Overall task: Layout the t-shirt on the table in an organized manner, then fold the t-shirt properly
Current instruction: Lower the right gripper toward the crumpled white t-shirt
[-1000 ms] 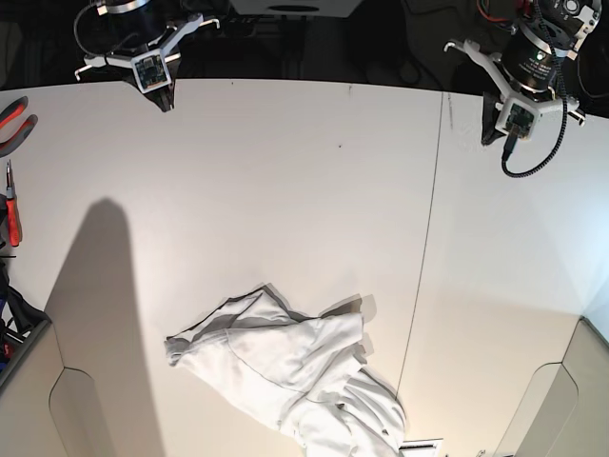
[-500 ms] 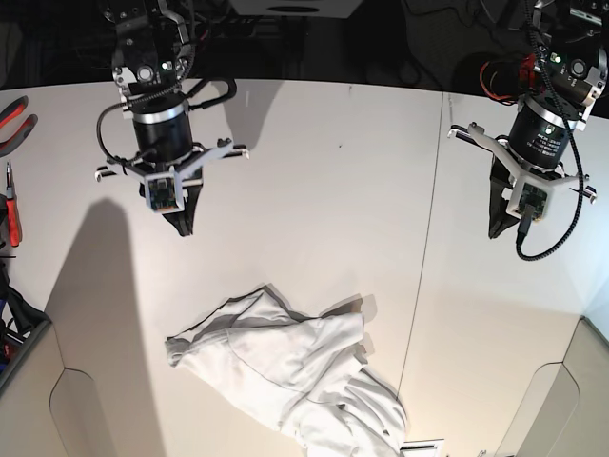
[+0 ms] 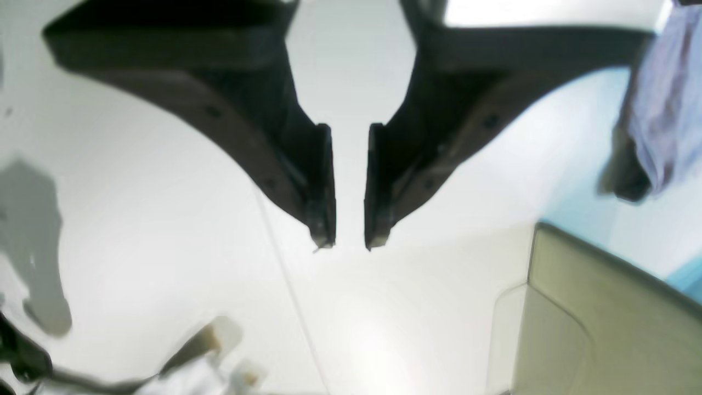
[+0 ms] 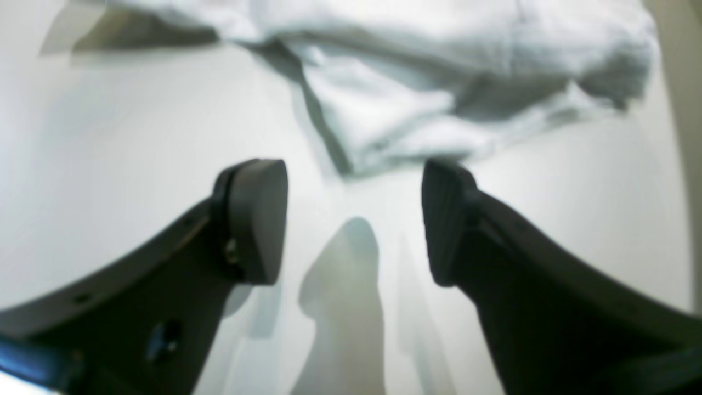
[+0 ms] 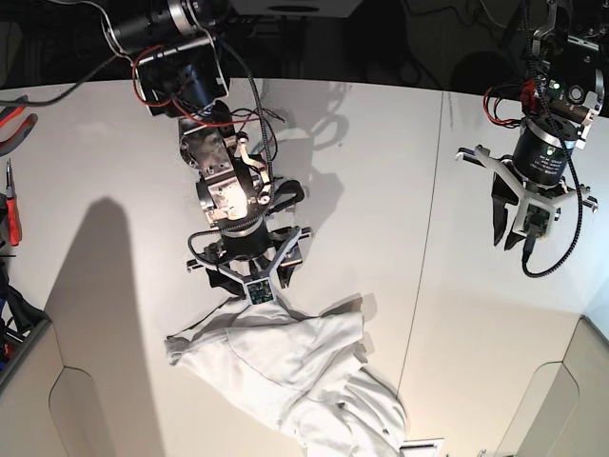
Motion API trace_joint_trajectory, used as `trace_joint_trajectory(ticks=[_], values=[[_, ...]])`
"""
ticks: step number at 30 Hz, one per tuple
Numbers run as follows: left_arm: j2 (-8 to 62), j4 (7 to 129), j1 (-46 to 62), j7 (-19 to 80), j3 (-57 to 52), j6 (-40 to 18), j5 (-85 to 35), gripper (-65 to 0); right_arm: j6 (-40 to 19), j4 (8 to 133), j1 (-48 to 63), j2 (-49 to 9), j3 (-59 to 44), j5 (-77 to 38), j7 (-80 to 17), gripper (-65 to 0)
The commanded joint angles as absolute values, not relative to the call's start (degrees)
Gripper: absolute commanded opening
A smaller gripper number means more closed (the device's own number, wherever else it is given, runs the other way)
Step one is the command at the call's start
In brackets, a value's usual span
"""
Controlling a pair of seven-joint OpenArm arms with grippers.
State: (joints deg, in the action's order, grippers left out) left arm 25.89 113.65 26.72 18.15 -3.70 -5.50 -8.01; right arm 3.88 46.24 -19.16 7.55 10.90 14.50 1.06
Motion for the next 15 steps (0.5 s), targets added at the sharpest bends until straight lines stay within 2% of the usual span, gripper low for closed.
trace_joint_trajectory(ticks=[1,7,8,9,13,15], values=[[26.5,113.2,25.9,17.0,-4.1,-5.1,-7.9,-52.0,4.4,44.9,-22.2,8.3,10.9,14.6,3.3,-27.0],[26.2,104.7,22.1,16.9,-4.1,-5.1,-8.9,-52.0,3.9,39.9,-27.3,8.6,10.9,14.6,3.4,-27.3],[26.2,103.3,21.5,16.9,-4.1,-5.2,-9.5,-52.0,3.9,39.9,-27.3,8.6,10.9,14.7,3.4,-29.0],[26.1,101.9,20.7,16.9,-4.1,-5.2,-9.9,-52.0,3.8,39.9,-27.2,8.6,10.9,15.1,3.4,-32.4],[25.7,98.3,17.7,16.9,-4.1,-5.2,-11.4,-52.0,4.3,39.9,-26.3,8.5,10.9,15.9,2.9,-54.8],[25.4,97.7,16.5,17.0,-4.1,-5.2,-11.9,-52.0,5.1,39.8,-25.8,8.6,10.9,15.9,3.0,-63.9]])
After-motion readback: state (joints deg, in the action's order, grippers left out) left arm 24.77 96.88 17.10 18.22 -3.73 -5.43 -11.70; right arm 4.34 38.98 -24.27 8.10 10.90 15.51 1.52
